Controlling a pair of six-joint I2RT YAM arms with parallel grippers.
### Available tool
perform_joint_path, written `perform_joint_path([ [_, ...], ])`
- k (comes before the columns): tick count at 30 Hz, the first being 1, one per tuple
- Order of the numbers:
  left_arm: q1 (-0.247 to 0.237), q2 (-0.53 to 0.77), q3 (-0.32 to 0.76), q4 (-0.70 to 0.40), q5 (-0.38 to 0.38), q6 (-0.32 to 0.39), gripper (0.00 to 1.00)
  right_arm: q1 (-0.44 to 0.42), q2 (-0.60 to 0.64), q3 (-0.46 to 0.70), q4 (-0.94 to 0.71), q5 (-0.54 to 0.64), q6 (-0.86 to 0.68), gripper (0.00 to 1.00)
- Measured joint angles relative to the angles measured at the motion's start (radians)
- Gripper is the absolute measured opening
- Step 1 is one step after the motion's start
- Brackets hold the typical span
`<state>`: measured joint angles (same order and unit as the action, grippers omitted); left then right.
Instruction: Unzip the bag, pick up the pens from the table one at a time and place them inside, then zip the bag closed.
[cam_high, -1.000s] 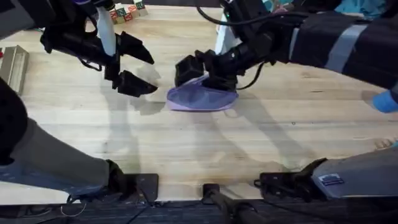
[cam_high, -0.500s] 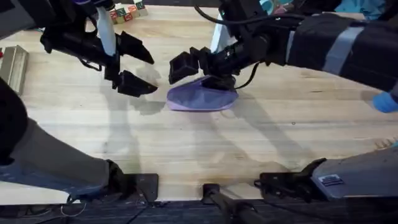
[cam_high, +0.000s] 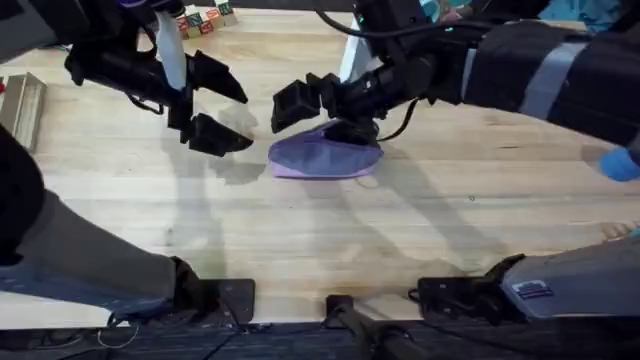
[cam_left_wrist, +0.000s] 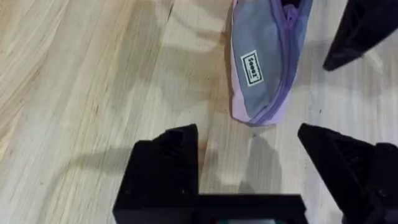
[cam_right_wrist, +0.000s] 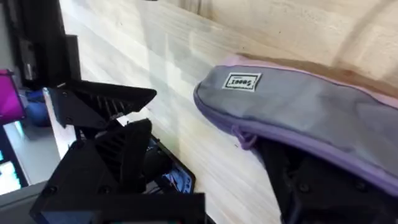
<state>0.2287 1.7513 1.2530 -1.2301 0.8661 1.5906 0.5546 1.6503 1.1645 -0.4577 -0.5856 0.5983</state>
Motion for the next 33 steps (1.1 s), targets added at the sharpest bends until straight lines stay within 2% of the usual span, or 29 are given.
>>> perform_joint_path([
  [12,0.000,0.000,0.000,0.000,0.000,0.000,0.995,-0.042,-0.114,-0.003,0.006,-0.016,-0.039,0.996],
  [33,0.000,0.000,0.000,0.000,0.000,0.000,0.995,-0.051,-0.176,-0.003,0.120,-0.028,-0.085,0.996],
])
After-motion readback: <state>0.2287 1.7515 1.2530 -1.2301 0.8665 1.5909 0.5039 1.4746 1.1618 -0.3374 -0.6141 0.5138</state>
